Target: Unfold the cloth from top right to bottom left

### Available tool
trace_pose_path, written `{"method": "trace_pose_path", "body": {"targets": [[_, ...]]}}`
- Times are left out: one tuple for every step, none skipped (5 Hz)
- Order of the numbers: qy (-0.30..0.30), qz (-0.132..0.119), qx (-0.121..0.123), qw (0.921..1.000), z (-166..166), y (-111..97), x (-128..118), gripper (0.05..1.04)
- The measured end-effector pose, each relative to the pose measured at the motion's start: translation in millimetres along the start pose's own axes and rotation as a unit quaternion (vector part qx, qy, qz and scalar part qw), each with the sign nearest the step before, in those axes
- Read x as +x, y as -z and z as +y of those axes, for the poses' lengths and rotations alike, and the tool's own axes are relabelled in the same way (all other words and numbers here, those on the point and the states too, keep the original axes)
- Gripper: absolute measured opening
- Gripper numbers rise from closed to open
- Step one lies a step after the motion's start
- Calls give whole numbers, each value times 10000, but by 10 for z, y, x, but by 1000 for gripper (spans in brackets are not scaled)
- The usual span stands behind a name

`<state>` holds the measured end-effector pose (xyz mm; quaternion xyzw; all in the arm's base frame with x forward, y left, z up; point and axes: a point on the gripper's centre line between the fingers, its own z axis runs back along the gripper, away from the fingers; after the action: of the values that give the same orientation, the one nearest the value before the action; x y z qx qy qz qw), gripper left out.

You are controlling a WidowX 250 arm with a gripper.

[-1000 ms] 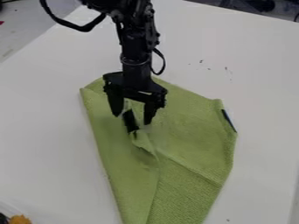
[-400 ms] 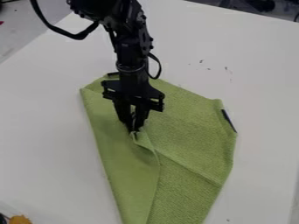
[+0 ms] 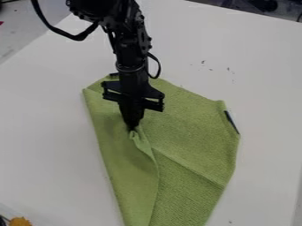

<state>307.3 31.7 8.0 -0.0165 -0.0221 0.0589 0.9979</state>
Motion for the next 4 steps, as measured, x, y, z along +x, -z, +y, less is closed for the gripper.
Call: {"method": "trace_pose_path", "body": {"targets": [[5, 96, 93, 9999, -17, -14, -27, 60], [-42, -120, 363, 9993, -66, -270, -113, 59], [-210, -416, 479, 9978, 62, -443, -280, 58], [-453, -519, 417, 9968, 351, -423, -496, 58]]}}
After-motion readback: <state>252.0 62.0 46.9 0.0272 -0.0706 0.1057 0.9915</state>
